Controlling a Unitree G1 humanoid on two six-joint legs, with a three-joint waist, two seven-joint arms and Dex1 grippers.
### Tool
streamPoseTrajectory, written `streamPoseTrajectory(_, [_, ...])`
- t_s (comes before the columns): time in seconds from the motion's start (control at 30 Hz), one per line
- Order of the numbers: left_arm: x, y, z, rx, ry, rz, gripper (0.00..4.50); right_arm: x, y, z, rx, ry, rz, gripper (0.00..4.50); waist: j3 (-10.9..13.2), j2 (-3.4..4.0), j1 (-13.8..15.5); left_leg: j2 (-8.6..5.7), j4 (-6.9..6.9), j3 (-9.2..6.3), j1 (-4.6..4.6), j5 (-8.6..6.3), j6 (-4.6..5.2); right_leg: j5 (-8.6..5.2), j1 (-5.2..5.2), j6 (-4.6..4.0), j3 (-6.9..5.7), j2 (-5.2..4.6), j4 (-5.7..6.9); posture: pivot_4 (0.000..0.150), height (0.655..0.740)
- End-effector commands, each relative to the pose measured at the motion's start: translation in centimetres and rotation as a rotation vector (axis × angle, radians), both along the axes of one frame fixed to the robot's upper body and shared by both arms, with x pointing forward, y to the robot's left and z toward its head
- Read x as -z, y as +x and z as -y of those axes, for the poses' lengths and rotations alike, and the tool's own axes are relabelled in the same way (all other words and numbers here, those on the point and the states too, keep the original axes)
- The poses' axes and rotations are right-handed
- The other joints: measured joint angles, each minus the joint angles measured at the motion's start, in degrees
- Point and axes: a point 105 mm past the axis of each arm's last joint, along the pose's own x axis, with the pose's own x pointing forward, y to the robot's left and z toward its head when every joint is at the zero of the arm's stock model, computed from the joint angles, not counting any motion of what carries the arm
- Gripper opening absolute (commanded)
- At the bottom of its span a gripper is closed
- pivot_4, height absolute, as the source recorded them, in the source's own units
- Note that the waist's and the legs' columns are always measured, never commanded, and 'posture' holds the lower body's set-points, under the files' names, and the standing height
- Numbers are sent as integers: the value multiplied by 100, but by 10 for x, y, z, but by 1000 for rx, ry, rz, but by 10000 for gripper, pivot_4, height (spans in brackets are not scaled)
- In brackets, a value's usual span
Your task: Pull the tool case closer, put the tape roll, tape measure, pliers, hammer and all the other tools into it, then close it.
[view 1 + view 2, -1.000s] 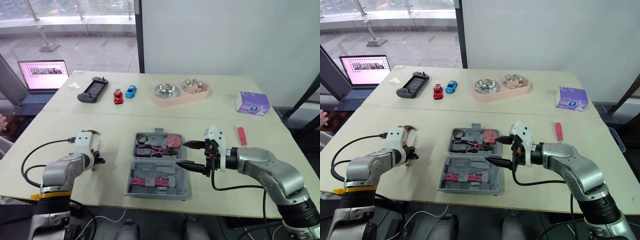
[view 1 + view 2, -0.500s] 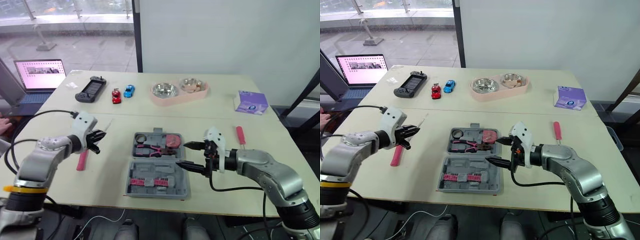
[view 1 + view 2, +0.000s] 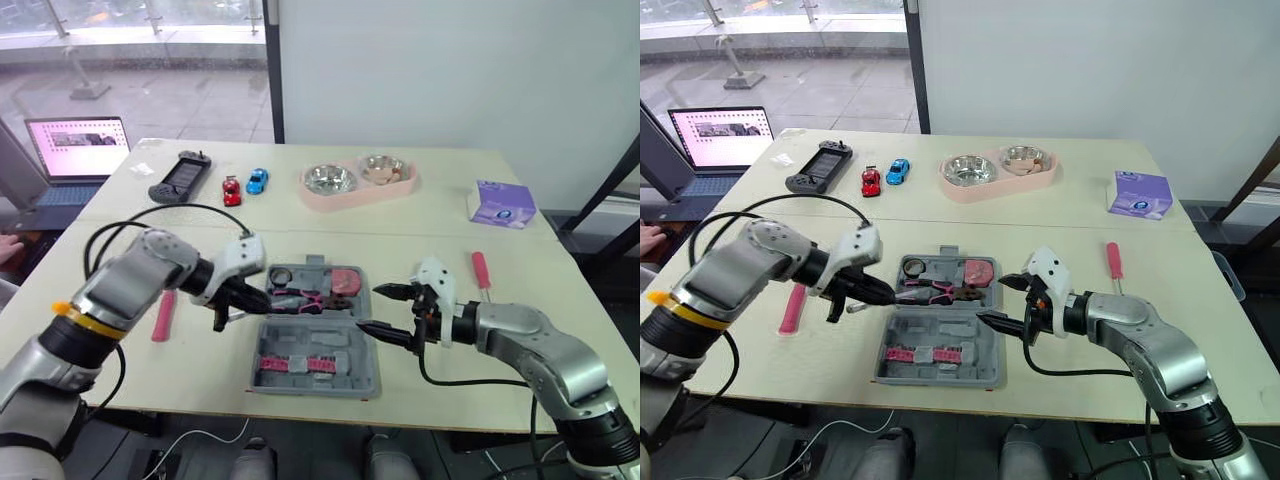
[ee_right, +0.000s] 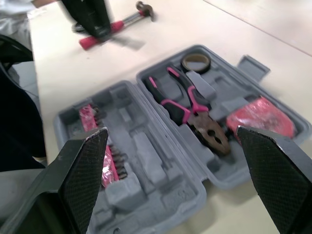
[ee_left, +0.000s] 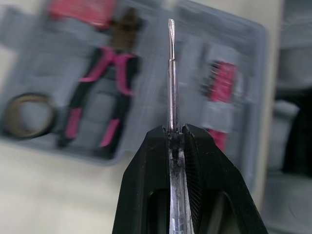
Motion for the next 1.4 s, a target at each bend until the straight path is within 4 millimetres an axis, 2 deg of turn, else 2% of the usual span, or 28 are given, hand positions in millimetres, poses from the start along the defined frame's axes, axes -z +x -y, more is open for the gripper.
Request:
streamPoseTrajectory(0.03, [4,3,4,33,73,11,308,-10,-6,-1,-9,-1,57,45000,1,-1,17,0,1,0,0,0,0,-1,0,1,0,0,0,1500,7400])
streamPoseTrajectory(0.13, [14,2,11,72,140,10,308,-5,-10,2,-17,-22,45,45000,3,-3,23,0,3,0,-2,0,0,-2,1,3,0,0,0,1500,7400])
streamPoseTrajectory(0.3, [16,8,30,152,199,52,308,-3,-10,7,-20,-43,32,45000,4,-5,35,0,5,-1,-4,1,1,-2,2,4,0,0,0,1500,7400])
streamPoseTrajectory(0.43, [22,24,34,165,257,102,308,-2,-10,7,-27,-47,28,45000,4,-5,11,0,5,0,-2,1,1,-2,1,5,0,0,1,1500,7400])
streamPoseTrajectory(0.63, [30,36,40,176,307,109,308,-4,-12,1,-34,-44,36,45000,5,-6,28,0,5,-1,-2,1,1,-2,1,6,0,0,3,1500,7400])
streamPoseTrajectory(1.07, [32,31,63,258,291,125,308,-1,-11,-2,-1,-30,32,45000,6,-5,12,0,5,-1,-3,1,2,-3,1,8,0,1,6,1500,7400])
streamPoseTrajectory(1.4, [33,31,69,274,292,148,308,-1,-12,-2,10,-24,32,45000,6,-5,26,0,6,-2,-3,1,2,-3,2,7,0,0,9,1500,7400])
